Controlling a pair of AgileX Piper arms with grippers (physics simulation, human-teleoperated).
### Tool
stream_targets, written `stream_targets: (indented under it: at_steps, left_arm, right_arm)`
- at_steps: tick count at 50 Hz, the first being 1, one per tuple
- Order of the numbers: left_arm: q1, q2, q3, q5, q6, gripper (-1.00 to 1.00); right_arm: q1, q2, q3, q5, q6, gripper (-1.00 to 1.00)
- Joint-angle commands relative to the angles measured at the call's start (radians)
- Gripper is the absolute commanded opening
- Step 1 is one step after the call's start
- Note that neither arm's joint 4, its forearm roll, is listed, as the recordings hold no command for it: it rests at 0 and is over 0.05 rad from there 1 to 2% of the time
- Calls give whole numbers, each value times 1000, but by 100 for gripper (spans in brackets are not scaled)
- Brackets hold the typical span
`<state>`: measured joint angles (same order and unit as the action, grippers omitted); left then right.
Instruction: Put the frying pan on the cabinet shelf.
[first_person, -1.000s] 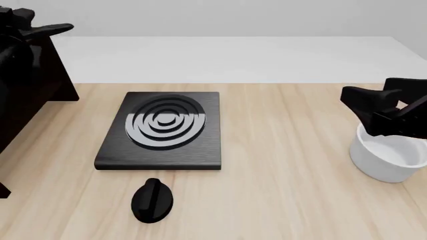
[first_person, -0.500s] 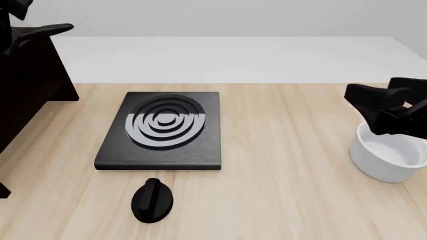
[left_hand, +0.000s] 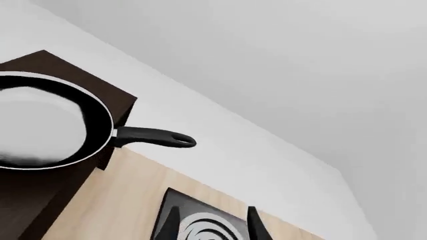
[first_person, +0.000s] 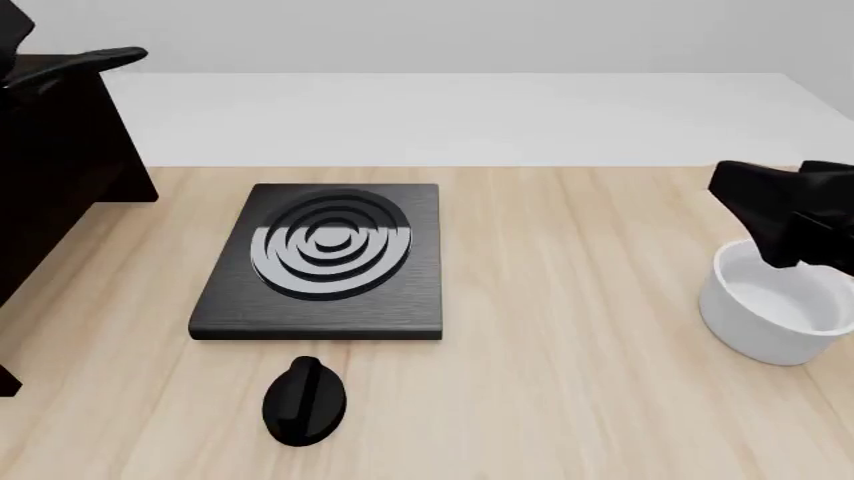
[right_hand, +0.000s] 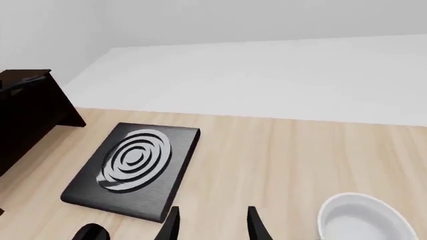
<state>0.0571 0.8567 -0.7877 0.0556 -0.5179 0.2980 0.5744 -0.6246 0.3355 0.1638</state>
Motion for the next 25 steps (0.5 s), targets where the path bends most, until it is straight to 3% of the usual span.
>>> stream_targets:
  at_steps: [1,5,8,9,16,19,22,25]
  left_arm:
    - [9,-176,69,72,96,100]
    - [39,-198,42,130,165,100]
    - [11,-241,41,174,166,100]
    - [1,-259,37,193,197,100]
    - [-5,-336,109,212,149,100]
    - [2,-383,154,223,132,100]
    - [-4,-422,173,245,133,100]
    - [-22,-480,178,311,196,100]
  right_arm:
    - [-9,-24,12,-4,52,100]
    - [-8,-30,15,-8,62,100]
    - [-12,-34,16,-7,66,100]
    - [-13,-37,16,-7,67,100]
    - [-14,-40,18,-7,71,100]
    - [-41,-59,29,4,111,100]
    - [-38,-64,33,-1,122,100]
    - [-34,-58,30,-1,112,100]
